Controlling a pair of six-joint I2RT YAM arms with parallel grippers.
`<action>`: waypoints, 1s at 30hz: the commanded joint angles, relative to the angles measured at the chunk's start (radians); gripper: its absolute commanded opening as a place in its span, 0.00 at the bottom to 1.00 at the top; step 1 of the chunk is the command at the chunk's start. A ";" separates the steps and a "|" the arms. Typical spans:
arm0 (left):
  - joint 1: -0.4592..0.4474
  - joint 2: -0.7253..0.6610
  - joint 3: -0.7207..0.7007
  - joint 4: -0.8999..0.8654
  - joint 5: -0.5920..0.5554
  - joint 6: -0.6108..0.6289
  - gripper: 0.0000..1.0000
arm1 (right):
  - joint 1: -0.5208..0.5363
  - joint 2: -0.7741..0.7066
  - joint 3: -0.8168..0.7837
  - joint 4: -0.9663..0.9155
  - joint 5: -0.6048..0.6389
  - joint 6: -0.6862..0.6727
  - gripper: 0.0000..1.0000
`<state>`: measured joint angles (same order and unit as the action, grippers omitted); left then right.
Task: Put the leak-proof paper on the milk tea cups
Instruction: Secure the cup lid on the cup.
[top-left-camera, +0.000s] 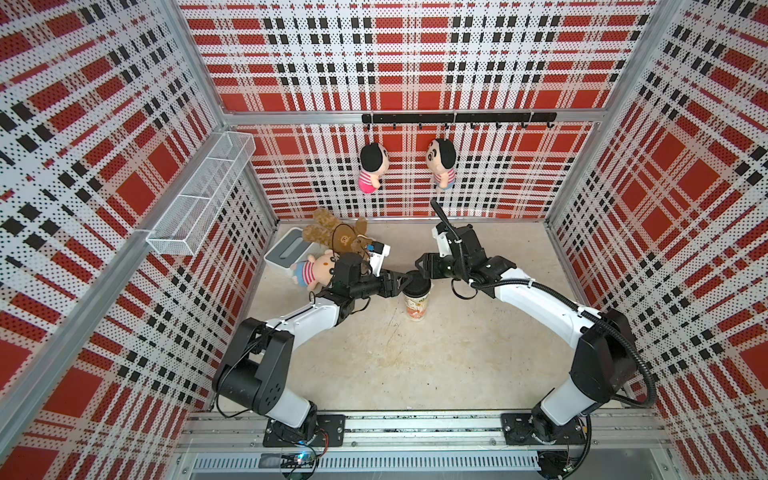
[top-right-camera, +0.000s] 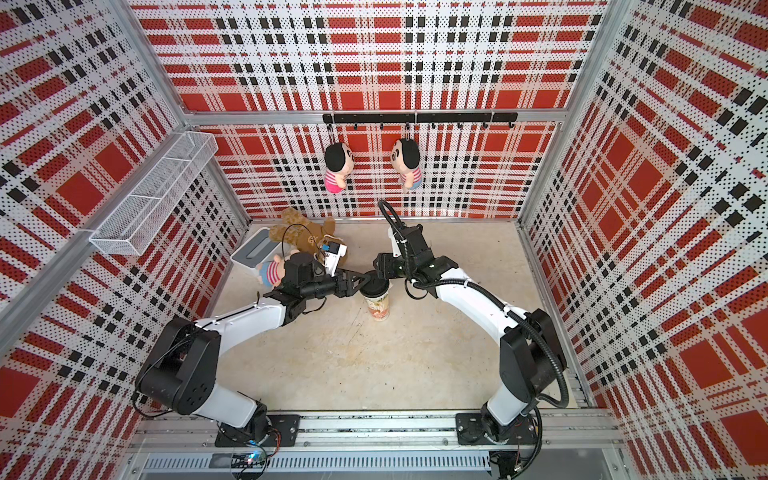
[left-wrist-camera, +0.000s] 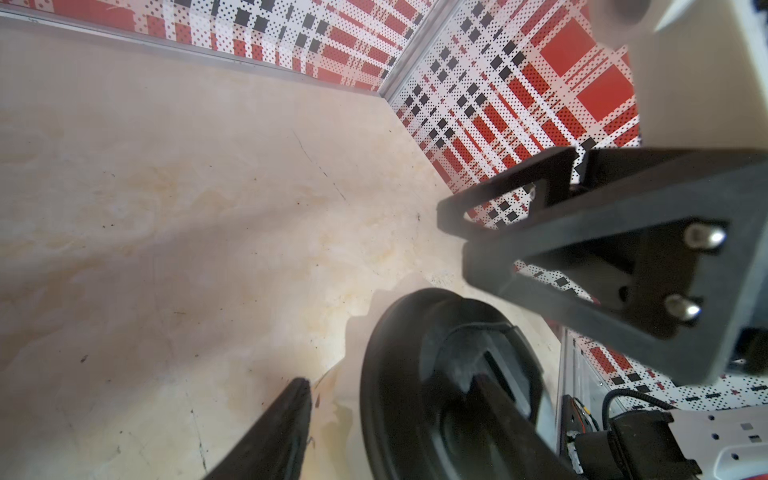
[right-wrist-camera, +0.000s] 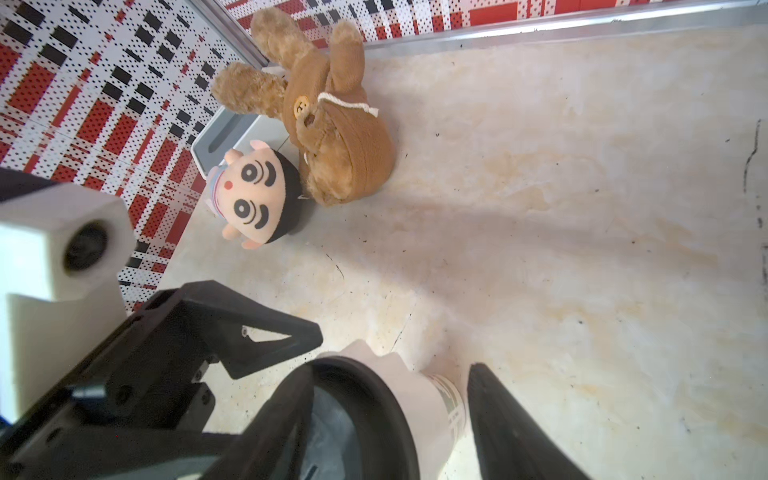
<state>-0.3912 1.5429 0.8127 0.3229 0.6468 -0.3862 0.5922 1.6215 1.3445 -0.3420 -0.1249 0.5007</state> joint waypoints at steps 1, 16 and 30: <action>-0.009 0.053 -0.046 -0.221 -0.093 0.065 0.63 | -0.011 -0.031 0.005 -0.001 -0.013 -0.014 0.65; -0.011 0.053 -0.043 -0.231 -0.099 0.069 0.63 | -0.088 -0.304 -0.454 0.354 -0.150 0.140 0.55; -0.009 0.060 -0.039 -0.235 -0.102 0.073 0.64 | -0.089 -0.213 -0.468 0.396 -0.213 0.154 0.52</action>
<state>-0.4000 1.5410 0.8200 0.3031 0.6453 -0.3656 0.5053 1.3830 0.8700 0.0338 -0.3202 0.6491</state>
